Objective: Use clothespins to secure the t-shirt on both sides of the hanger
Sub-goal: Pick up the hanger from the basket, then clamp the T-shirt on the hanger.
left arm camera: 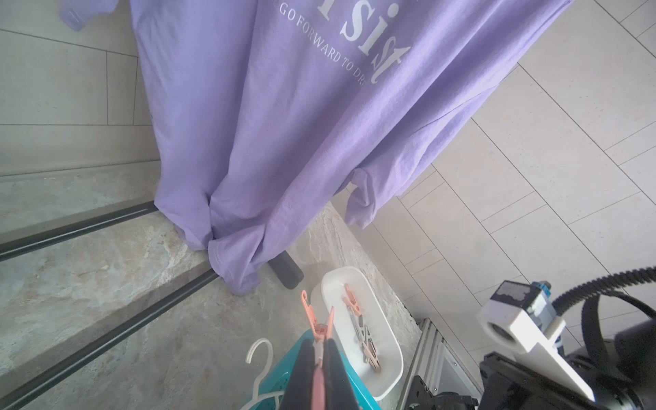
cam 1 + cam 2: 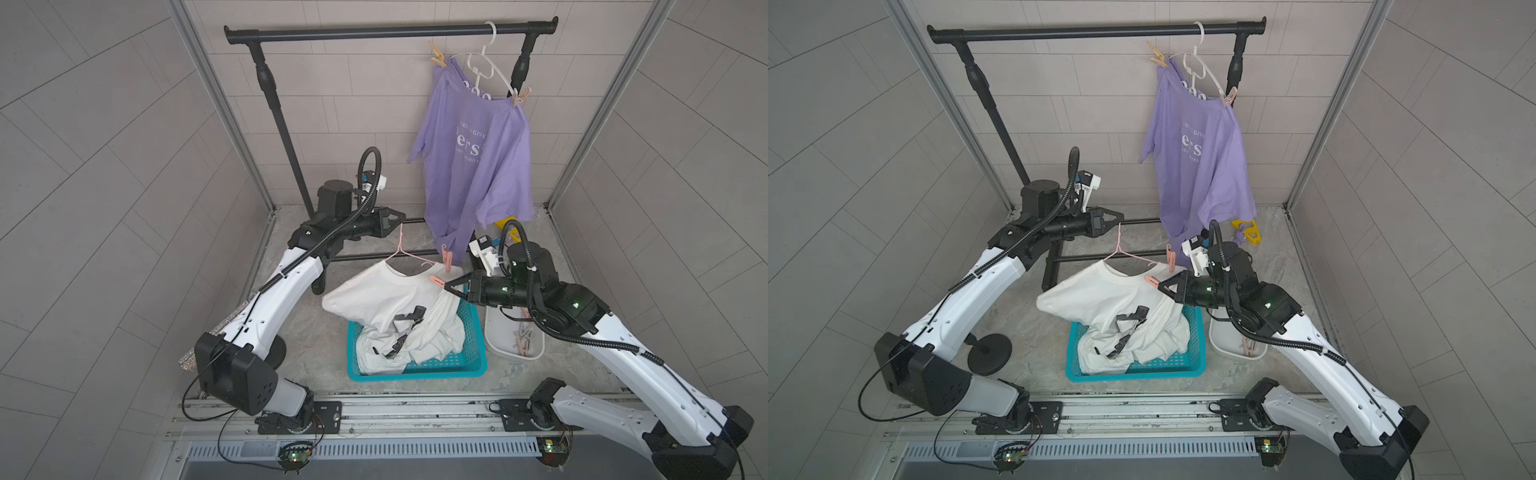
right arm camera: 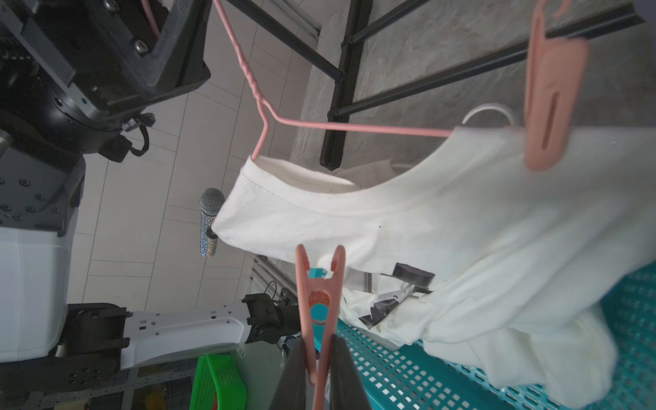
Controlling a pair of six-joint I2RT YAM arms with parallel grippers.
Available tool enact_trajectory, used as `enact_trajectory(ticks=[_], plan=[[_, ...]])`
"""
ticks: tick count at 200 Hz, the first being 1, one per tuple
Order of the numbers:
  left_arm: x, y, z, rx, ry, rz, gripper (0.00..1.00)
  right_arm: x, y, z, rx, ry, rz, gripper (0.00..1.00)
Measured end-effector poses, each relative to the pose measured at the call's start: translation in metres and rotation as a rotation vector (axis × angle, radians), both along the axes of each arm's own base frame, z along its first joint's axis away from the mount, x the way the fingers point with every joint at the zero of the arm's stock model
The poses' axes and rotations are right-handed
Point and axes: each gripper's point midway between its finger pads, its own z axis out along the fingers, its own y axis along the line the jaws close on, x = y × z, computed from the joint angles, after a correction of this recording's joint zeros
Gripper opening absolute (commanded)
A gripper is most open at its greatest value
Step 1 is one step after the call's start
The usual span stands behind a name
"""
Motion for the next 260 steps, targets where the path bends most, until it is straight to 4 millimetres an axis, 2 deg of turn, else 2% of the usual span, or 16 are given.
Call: enact_trajectory(ticks=[58,92,136,207,260], plan=[[-0.007,-0.016,-0.007,0.005,-0.011,0.008,0.0,0.009,0.04,0.012,0.096,-0.008,-0.049,0.0],[-0.006,-0.017,-0.008,0.007,-0.024,0.025,0.0,0.016,0.059,0.014,0.129,-0.005,-0.082,0.0],[-0.008,-0.015,-0.008,0.004,-0.053,0.048,0.0,0.014,0.081,0.016,0.179,0.016,-0.096,0.0],[-0.005,-0.016,-0.004,-0.006,-0.084,0.056,0.0,0.01,0.101,0.025,0.266,0.054,-0.103,0.0],[-0.005,-0.016,-0.004,-0.005,-0.088,0.055,0.0,0.011,0.113,0.013,0.268,0.094,-0.103,0.0]])
